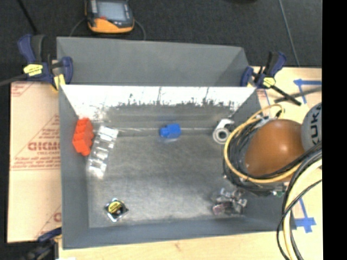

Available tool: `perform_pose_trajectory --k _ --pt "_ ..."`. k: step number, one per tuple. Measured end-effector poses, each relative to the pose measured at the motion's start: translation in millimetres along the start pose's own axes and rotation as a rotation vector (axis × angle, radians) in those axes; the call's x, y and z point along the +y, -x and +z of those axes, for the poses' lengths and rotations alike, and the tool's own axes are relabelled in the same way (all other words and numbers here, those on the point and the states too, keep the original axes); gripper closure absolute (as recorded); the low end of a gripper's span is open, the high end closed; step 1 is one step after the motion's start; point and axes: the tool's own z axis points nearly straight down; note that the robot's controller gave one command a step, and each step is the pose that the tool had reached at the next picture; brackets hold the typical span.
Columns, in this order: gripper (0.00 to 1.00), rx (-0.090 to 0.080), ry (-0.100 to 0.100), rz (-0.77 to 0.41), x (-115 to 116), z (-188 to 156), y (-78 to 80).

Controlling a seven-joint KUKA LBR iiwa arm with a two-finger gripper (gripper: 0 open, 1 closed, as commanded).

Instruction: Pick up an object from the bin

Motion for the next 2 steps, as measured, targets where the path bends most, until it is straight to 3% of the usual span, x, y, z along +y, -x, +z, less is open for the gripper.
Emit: perform_pose_trajectory --k 1,2 --pt "1.0 -0.002 -0.006 0.015 -12 -114 9.0" --pt "1.0 -0.003 -0.009 0.021 -44 -188 18.1"
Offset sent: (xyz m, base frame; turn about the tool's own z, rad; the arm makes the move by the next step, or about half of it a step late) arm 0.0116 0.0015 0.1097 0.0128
